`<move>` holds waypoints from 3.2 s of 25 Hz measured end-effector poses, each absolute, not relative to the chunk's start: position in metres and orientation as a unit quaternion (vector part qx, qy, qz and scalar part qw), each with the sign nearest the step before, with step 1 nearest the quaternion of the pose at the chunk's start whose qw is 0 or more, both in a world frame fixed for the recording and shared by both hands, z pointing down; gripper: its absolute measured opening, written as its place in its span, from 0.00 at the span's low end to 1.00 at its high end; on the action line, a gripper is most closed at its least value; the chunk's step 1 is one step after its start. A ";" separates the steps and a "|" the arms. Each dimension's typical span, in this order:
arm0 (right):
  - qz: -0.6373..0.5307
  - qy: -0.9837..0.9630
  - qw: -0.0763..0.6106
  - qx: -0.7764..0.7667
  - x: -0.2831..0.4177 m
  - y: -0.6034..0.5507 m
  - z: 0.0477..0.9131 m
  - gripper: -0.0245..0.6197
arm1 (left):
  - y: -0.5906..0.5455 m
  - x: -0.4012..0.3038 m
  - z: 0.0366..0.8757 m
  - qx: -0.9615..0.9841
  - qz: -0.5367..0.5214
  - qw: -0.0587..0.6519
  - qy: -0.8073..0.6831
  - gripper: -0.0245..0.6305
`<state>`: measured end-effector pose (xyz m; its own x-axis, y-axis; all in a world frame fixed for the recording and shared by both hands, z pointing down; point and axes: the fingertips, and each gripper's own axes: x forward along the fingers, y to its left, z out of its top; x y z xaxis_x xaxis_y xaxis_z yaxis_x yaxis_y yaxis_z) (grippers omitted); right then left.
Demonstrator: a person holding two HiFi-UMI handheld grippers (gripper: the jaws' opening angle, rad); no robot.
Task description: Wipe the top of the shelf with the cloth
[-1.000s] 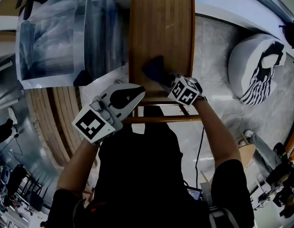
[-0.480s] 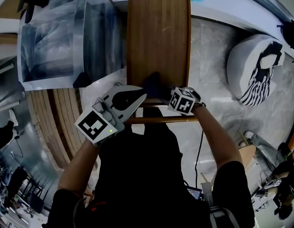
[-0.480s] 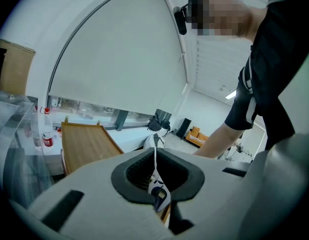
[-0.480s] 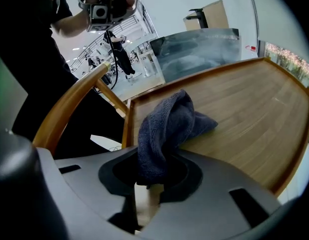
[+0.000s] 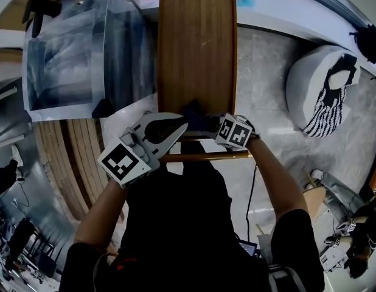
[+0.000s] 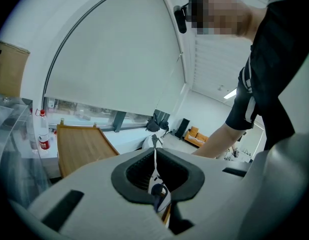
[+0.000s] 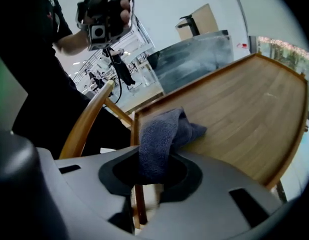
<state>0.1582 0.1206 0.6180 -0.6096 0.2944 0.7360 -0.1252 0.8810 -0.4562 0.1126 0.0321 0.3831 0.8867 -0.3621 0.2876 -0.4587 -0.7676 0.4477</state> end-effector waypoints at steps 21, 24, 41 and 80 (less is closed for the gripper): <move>0.169 -0.887 0.370 0.219 0.241 -0.151 0.567 0.17 | -0.022 0.127 0.380 0.934 0.084 0.253 -0.238 0.08; 0.170 -0.882 0.366 0.242 0.254 -0.185 0.573 0.17 | -0.027 0.126 0.387 0.928 0.090 0.265 -0.244 0.08; 0.182 -0.858 0.351 0.329 0.285 -0.327 0.602 0.17 | -0.035 0.125 0.430 0.911 0.122 0.301 -0.254 0.08; 0.262 -0.831 0.381 0.309 0.297 -0.149 0.637 0.17 | 0.005 0.113 0.402 0.925 0.113 0.277 -0.233 0.08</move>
